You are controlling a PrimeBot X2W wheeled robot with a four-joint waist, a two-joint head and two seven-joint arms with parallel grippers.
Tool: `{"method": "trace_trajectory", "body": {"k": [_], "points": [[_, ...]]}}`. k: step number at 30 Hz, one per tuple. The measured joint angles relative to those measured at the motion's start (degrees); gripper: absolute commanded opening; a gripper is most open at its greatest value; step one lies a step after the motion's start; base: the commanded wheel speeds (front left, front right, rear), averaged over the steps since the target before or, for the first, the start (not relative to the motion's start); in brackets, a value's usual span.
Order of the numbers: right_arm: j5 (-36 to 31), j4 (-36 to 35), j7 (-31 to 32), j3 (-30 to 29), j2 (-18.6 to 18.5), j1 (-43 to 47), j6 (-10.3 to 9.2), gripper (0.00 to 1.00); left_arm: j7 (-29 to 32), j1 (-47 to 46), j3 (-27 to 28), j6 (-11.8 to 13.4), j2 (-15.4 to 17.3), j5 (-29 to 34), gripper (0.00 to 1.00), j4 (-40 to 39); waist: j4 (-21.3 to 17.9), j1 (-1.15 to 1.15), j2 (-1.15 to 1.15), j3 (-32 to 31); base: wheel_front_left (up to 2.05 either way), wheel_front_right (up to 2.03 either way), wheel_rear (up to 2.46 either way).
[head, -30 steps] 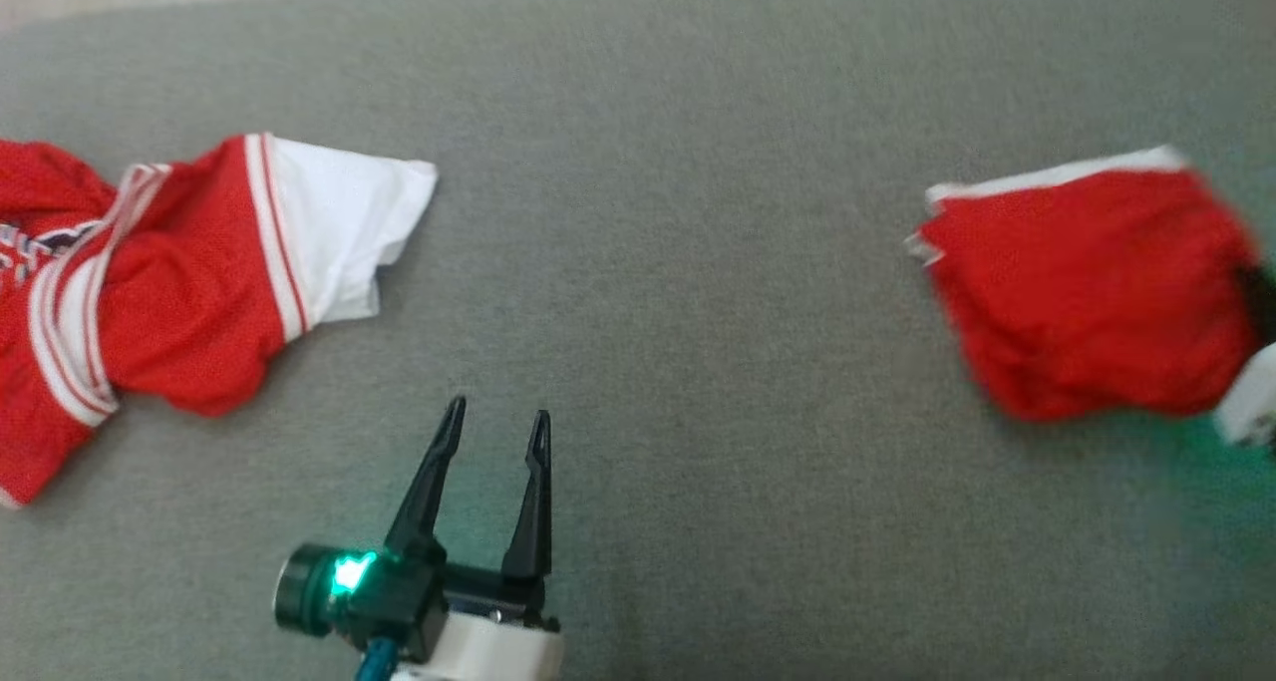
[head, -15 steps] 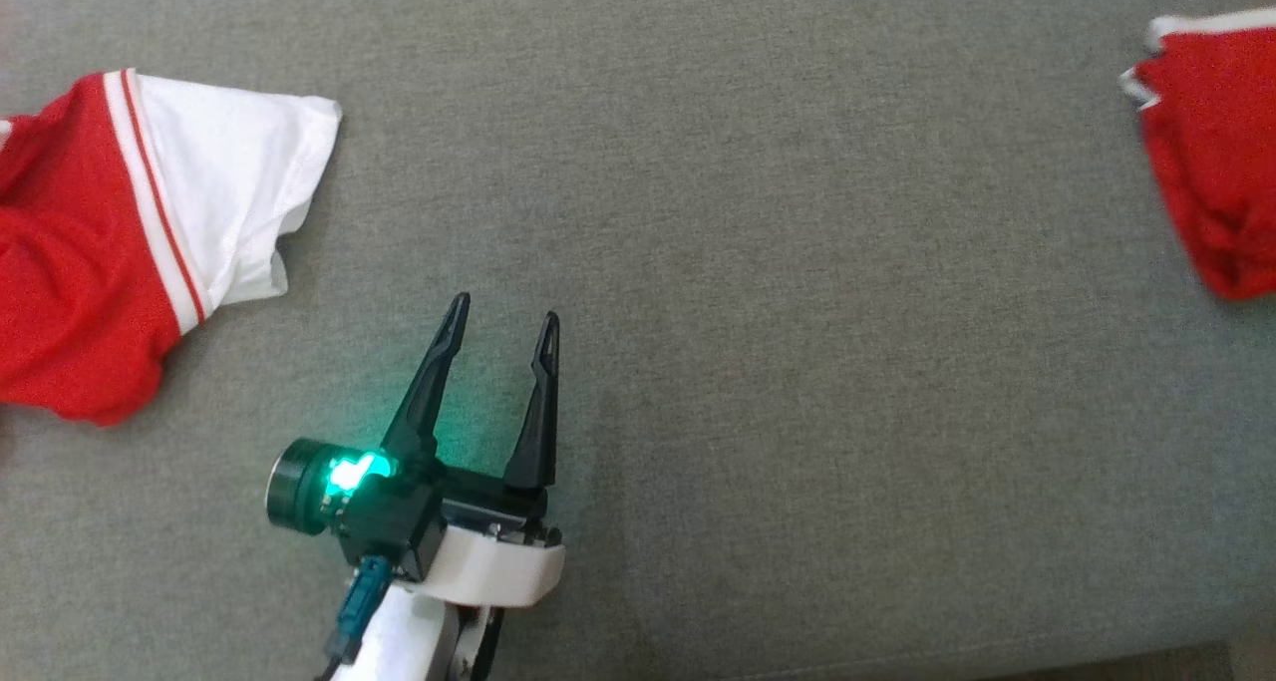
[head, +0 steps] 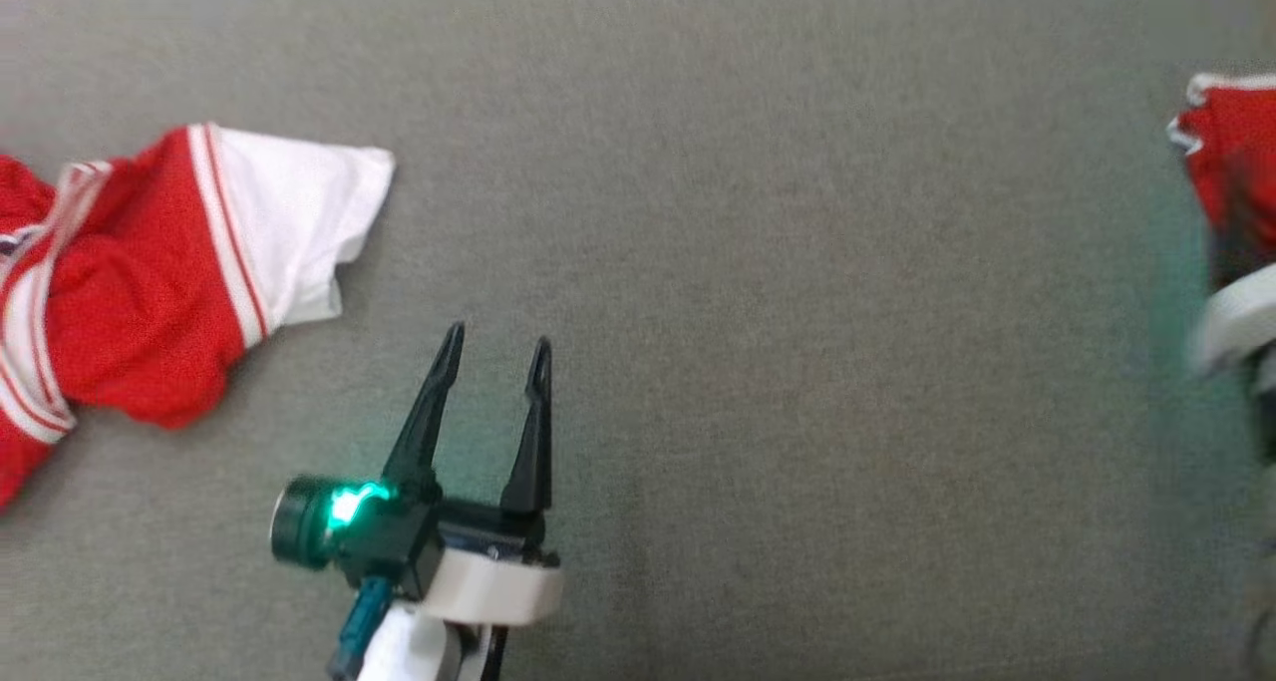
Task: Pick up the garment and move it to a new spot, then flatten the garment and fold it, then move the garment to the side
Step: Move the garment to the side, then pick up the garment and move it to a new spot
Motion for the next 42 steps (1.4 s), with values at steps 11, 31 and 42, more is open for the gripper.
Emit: {"method": "trace_trajectory", "body": {"k": [11,31,42], "points": [[16.23,0.07,-3.68,20.62,7.86,14.52,0.00,1.00,0.01,7.55,0.48,1.26,0.03,-2.16,1.00,3.31,2.39,-0.01,0.00,-12.43,0.00,0.00,0.00],[18.89,-21.34,-8.98,18.51,13.22,40.75,0.00,1.00,0.01,20.79,5.27,3.11,0.12,-4.15,1.00,-1.52,4.33,0.00,0.00,-26.38,0.00,0.00,0.00],[18.34,-21.53,-8.98,17.94,14.30,43.38,0.00,1.00,0.01,23.05,7.48,1.66,0.22,-2.48,1.00,-0.49,4.09,0.01,0.00,-27.23,0.00,0.00,0.00]]}}
